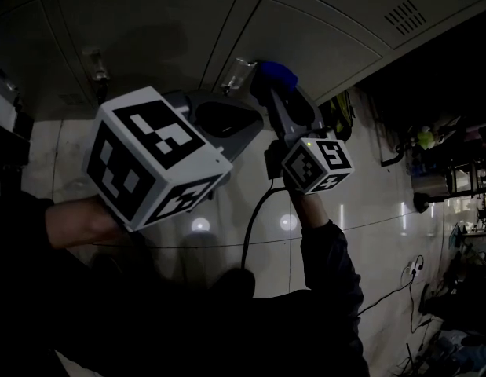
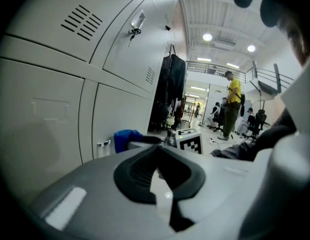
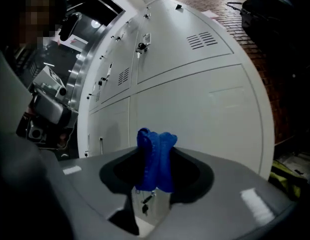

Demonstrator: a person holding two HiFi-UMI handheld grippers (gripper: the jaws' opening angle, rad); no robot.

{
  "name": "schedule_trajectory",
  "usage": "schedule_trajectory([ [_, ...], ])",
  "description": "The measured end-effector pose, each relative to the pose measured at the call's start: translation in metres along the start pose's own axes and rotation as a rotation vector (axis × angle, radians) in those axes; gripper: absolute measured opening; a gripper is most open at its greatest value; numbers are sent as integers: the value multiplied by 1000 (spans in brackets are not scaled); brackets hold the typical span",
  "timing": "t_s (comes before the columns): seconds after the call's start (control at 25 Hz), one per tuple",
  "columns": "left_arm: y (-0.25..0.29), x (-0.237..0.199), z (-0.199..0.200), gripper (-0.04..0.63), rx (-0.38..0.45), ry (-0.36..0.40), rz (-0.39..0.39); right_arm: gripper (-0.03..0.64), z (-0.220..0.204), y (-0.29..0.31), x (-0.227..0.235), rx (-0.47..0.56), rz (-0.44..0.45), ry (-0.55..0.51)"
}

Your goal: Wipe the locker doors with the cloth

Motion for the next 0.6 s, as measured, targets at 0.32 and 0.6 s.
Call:
schedule_trajectory([
  [0.32, -3, 0, -2, 0, 0, -2, -2, 154, -20, 31, -49, -24, 59, 5],
  [0.6, -2, -3, -4, 0, -5, -9, 2, 153, -24, 29, -21, -30, -6, 2],
])
Point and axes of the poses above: the fingertips, and each gripper's own axes: y forward along the fingers, x to its right, z out of its top, the point moved 3 cm from there along -y, backward along the fingers, and after that the axes turned 9 degrees about -z, right-handed, at the moved point
